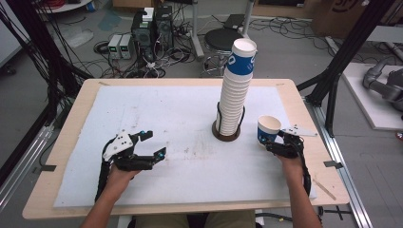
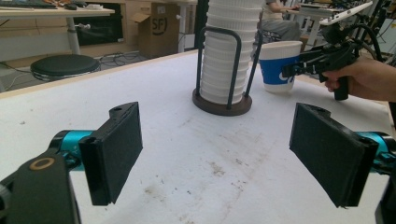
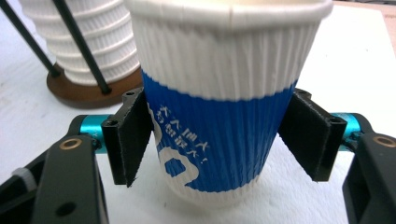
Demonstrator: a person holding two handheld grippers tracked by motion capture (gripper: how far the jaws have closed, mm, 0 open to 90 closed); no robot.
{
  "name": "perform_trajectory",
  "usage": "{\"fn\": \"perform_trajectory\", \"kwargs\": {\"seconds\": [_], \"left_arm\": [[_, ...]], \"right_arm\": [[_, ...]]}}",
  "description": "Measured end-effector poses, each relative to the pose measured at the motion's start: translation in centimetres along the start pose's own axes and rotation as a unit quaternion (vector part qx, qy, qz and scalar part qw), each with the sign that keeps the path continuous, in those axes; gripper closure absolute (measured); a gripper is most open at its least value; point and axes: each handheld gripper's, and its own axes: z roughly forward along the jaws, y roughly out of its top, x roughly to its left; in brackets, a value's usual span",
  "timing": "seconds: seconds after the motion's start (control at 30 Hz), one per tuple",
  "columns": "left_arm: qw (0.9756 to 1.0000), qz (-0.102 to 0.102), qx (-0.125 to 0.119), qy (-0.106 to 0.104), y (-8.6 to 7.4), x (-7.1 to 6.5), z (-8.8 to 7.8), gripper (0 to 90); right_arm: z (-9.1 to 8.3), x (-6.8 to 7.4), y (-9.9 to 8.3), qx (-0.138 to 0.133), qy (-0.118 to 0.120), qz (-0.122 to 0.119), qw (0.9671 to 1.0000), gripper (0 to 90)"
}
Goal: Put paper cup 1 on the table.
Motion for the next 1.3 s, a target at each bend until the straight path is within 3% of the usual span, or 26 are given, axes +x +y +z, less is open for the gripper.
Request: {"fn": "perform_trajectory", "kwargs": {"seconds": [0.47,0.57,0.8,0.97,1.3], "left_arm": [[1.0000,-0.004,0.008,0.002,-0.1,0.1,0.1,17.1],[1.0000,-0.005,0.008,0.001,-0.1,0.1,0.1,17.1],[1.0000,-0.004,0.005,-0.002,0.0,0.0,0.0,17.1],[1.0000,-0.008,0.003,-0.002,0.1,0.1,-0.1,17.1],[0.9994,-0.026,-0.021,-0.003,0.5,0.6,-0.6,16.8]], "right_arm": [[-0.9,-0.3,-0.7,0.017,0.012,-0.018,0.9996,25.9],[-0.9,-0.3,-0.8,0.013,0.018,-0.012,0.9997,20.4],[-1.6,-0.3,-1.0,0.017,0.018,0.003,0.9997,19.8],[-3.0,-0.2,-1.2,0.014,0.020,0.008,0.9997,19.8],[-7.0,1.4,-1.1,-0.024,0.028,-0.009,0.9993,19.9]]}}
